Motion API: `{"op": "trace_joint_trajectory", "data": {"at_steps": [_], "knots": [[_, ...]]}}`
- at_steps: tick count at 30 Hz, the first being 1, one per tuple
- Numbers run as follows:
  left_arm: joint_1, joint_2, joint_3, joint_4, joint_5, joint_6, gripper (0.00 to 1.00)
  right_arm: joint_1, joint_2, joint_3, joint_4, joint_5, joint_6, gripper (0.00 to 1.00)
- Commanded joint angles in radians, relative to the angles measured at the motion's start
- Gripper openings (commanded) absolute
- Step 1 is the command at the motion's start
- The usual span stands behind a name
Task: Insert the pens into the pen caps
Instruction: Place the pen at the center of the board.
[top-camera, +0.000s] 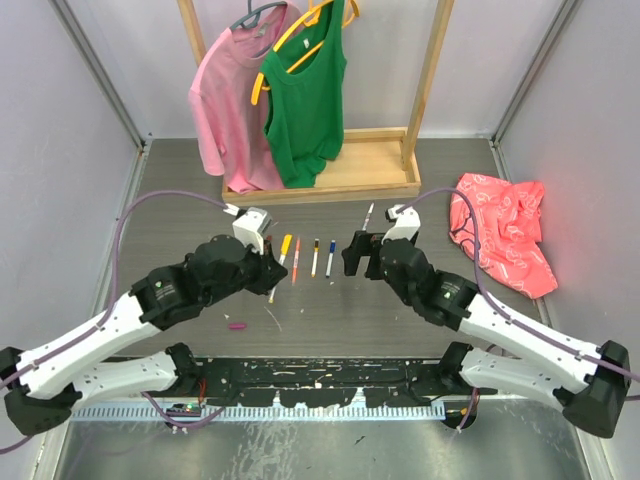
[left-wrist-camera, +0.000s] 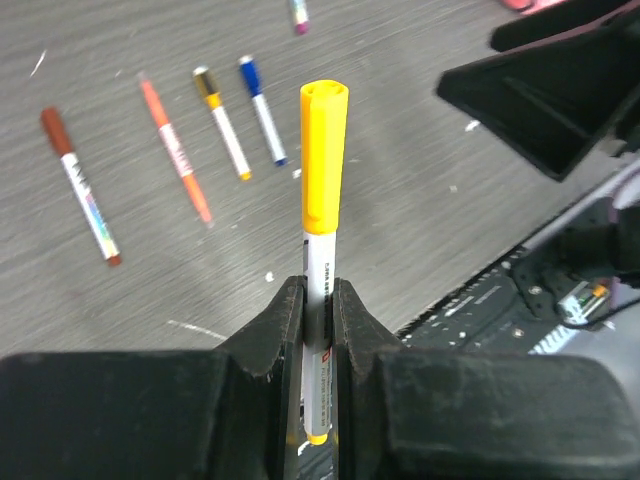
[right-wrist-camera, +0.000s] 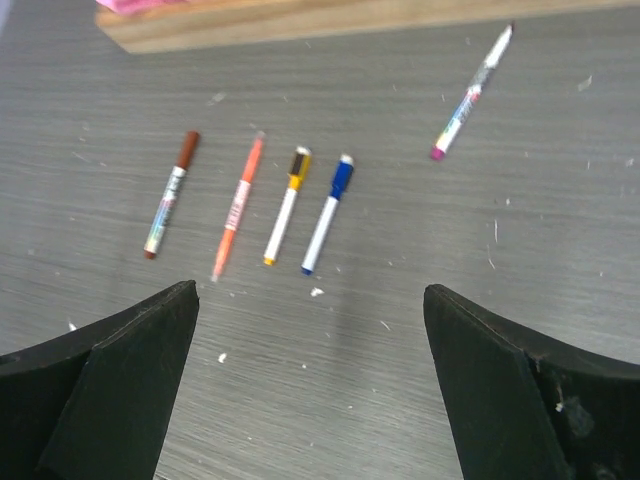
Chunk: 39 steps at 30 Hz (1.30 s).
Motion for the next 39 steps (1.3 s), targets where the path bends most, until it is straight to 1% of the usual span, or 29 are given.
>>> {"op": "trace_joint_trajectory", "data": {"at_steps": [1,5,11,16,22,29,39], "knots": [[0.123,0.032,-0.027,0.006,0.074,-0.038,0.0,-0.118,0.039,-0.061,0.066,-0.299,0.063,1.0],[0.235,0.105,-0.038,0.02,0.146,-0.024,0.0,-0.127,0.036,-0.122,0.08,-0.304,0.132,1.0],[0.319,0.243,-0.056,0.084,0.176,-0.016,0.0,-0.128,-0.018,-0.165,0.022,-0.284,0.189,1.0],[0.352,0.38,-0.045,0.137,0.17,0.0,0.0,-0.128,-0.116,-0.196,-0.01,-0.267,0.202,1.0],[0.364,0.557,-0.007,0.189,0.093,0.018,0.0,-0.128,-0.224,-0.221,-0.023,-0.259,0.207,1.0],[0.385,0.726,0.051,0.221,0.082,0.053,0.0,-0.128,-0.236,-0.215,-0.065,-0.261,0.213,1.0],[0.41,0.829,0.098,0.218,0.051,0.042,0.0,-0.127,-0.252,-0.242,-0.057,-0.273,0.239,1.0]]}}
